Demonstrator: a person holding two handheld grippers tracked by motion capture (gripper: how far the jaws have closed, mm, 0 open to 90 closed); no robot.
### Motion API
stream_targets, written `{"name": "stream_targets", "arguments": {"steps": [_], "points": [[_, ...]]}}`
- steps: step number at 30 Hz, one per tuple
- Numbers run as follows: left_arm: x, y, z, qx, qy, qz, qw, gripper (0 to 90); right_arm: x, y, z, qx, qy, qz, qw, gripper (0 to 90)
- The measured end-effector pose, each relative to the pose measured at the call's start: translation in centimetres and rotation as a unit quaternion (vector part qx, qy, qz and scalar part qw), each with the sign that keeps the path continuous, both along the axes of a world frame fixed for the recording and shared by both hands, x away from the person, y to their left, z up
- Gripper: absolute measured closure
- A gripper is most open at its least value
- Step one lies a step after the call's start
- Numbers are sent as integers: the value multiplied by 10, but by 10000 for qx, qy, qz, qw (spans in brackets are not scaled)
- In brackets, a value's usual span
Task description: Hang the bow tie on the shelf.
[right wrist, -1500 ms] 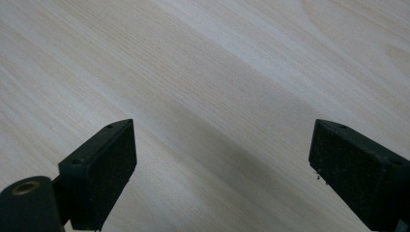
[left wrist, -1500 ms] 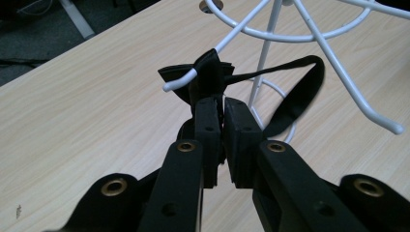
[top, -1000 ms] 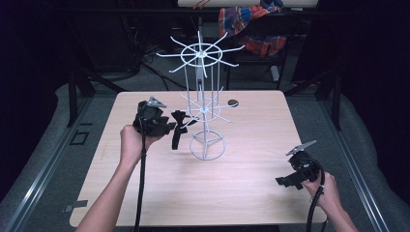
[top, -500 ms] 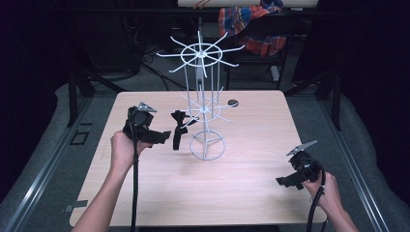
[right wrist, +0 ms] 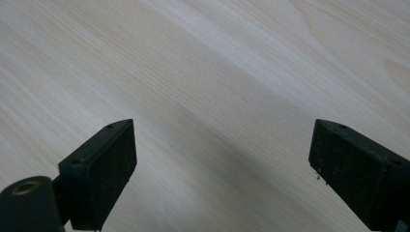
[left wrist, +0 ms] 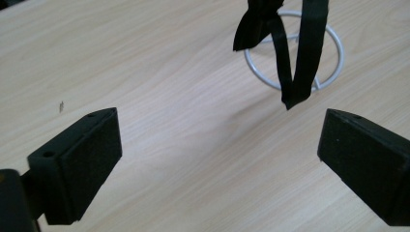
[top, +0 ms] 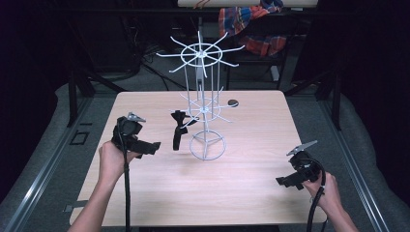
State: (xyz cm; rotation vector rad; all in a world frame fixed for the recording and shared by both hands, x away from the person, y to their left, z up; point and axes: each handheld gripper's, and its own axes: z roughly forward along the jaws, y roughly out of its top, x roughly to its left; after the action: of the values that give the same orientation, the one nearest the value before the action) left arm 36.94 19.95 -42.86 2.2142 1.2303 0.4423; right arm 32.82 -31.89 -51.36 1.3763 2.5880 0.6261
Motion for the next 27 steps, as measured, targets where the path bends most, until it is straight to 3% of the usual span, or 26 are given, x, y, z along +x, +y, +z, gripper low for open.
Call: {"name": "stream_targets", "arguments": {"steps": [15, 24, 27], "points": [[-9, 15, -33, 190, 388, 166, 9989, 2, 0, 1, 0, 26, -25, 7, 10000, 93], [-15, 17, -51, 351, 518, 253, 9977, 2, 0, 1, 0, 12, -10, 9, 10000, 93], [-20, 17, -70, 502, 800, 230, 9953, 2, 0, 1, 0, 4, -15, 15, 10000, 93]]}}
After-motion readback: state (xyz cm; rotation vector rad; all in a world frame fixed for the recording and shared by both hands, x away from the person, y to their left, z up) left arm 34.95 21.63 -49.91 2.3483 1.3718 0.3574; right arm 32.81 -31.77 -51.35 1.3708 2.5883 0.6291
